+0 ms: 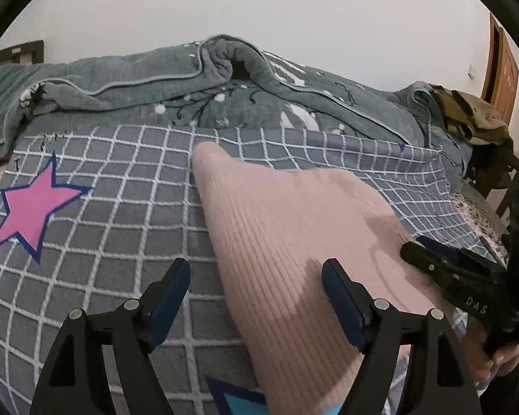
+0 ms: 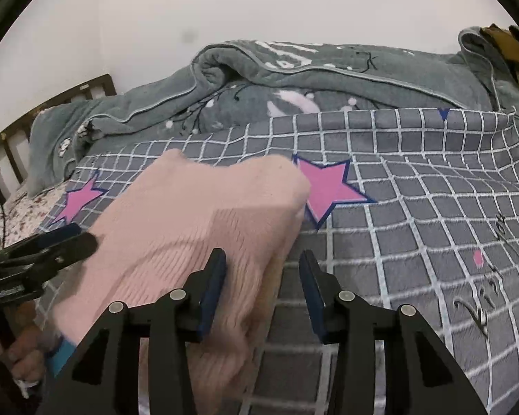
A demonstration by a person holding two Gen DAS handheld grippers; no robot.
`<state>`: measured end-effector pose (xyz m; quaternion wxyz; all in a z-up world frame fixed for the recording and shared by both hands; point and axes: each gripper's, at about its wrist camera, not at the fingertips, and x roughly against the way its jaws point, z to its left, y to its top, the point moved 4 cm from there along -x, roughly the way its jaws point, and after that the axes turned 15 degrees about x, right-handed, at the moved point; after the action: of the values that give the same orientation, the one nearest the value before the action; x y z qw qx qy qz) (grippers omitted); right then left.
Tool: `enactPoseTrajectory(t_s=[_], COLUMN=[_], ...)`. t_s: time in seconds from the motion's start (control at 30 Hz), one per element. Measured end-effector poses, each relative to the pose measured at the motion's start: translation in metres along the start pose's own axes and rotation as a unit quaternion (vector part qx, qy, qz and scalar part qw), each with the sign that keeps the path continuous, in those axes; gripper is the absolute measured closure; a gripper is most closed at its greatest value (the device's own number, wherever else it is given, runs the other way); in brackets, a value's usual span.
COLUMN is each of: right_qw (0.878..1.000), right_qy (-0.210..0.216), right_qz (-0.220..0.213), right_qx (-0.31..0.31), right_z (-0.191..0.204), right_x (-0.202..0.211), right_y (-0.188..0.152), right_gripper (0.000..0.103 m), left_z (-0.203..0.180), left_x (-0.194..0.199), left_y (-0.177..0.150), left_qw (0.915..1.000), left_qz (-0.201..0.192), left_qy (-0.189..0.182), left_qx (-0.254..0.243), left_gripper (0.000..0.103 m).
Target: Fold small clothes
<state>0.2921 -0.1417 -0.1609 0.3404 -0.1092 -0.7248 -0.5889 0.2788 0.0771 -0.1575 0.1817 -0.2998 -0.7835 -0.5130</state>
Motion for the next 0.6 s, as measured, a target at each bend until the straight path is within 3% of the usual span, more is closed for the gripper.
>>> enactPoseTrajectory(t_s=[0.2, 0.37, 0.43, 0.6], right_qw=[1.000, 1.000, 0.999, 0.999], right_qy=[-0.006, -0.016, -0.022, -0.024], right_qz=[0.008, 0.005, -0.004, -0.002], right_qx=[-0.014, -0.019, -0.023, -0.032], right_z=[0.009, 0.009, 0.008, 0.009], right_x=[0.035, 0.079, 0.102, 0.144], right_y=[-0.029, -0.032, -0.031, -0.033], right_gripper=[0.061, 0.061, 0.061, 0.060], left_z=[-0.012, -0.013, -0.014, -0.020], left_x=[0.016, 0.042, 0.058, 0.097], left_y=[-0.027, -0.052, -0.057, -0.061], left_qw=[0.9996, 0.9994, 0.9991, 0.9981], left_qz=[0.015, 0.026, 0.012, -0.002], left_qy=[0.007, 0.015, 0.040, 0.061], left_qx=[-0.021, -0.015, -0.011, 0.009], left_gripper=[0.026, 0.026, 0.026, 0.025])
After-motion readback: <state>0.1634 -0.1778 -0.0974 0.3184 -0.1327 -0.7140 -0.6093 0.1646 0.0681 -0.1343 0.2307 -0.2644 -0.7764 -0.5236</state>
